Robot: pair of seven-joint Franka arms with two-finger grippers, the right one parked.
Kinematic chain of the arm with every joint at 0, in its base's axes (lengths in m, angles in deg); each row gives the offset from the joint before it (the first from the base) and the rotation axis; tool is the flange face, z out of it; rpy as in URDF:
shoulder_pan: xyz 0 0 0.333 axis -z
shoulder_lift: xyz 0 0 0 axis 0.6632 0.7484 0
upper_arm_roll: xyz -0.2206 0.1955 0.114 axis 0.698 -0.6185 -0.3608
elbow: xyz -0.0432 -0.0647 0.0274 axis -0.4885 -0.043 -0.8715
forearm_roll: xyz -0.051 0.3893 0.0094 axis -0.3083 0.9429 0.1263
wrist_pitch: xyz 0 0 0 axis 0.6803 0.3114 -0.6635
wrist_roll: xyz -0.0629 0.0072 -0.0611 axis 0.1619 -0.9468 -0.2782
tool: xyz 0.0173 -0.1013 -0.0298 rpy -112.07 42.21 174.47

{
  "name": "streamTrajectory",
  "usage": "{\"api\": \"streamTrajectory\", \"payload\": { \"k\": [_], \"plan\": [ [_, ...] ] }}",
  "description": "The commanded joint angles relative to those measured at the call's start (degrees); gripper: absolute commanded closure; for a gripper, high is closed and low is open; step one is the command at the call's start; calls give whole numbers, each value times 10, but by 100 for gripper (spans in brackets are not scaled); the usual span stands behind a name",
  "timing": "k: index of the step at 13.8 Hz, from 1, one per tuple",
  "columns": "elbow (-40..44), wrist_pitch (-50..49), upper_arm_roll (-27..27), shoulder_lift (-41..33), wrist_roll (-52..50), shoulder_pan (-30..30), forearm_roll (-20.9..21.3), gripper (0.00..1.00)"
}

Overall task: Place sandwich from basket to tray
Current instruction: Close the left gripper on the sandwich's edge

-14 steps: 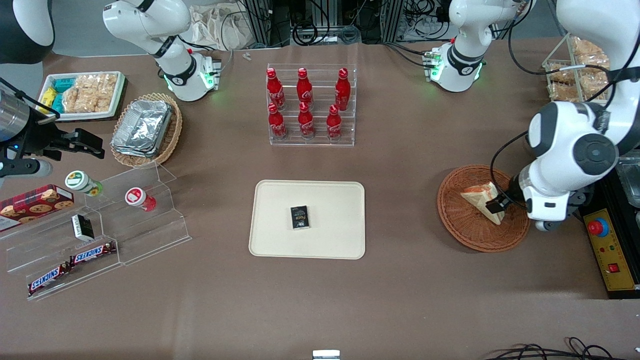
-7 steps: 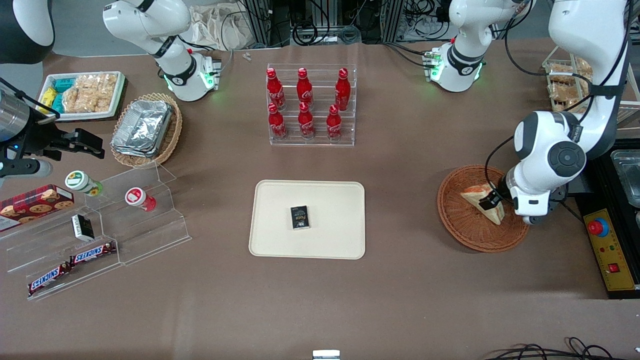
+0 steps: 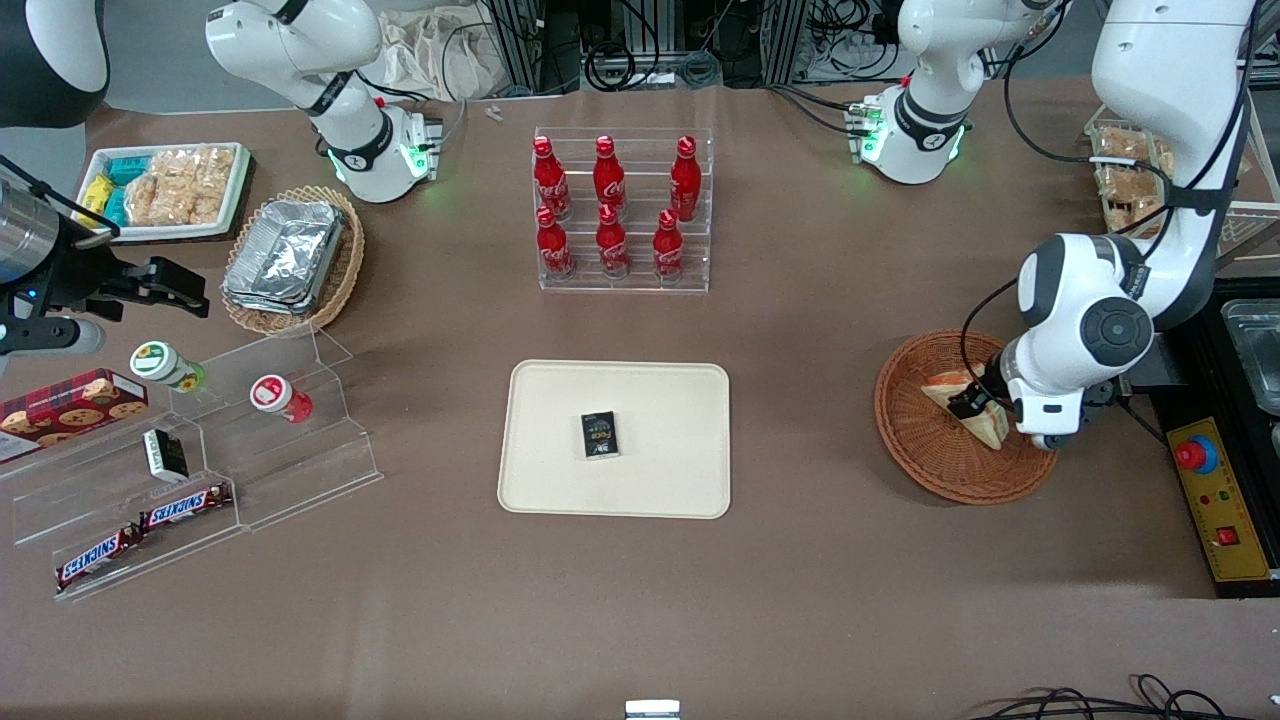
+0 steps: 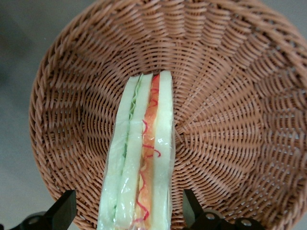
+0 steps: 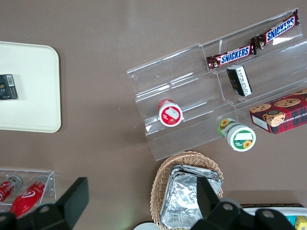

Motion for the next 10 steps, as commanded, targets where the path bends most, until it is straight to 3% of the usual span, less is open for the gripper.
{"api": "streamTrajectory", "payload": {
  "k": [1,3,5,7,8,10],
  "plan": [
    [-3,16,-2,7,-27,3,16,1],
    [1,17,-2,14,-35,4,16,21],
    [1,18,-2,16,-43,4,25,48],
    [1,18,-2,15,-42,4,41,87],
    [2,16,-1,14,-42,4,47,100],
    [25,3,0,10,-41,8,47,100]
  ]
}}
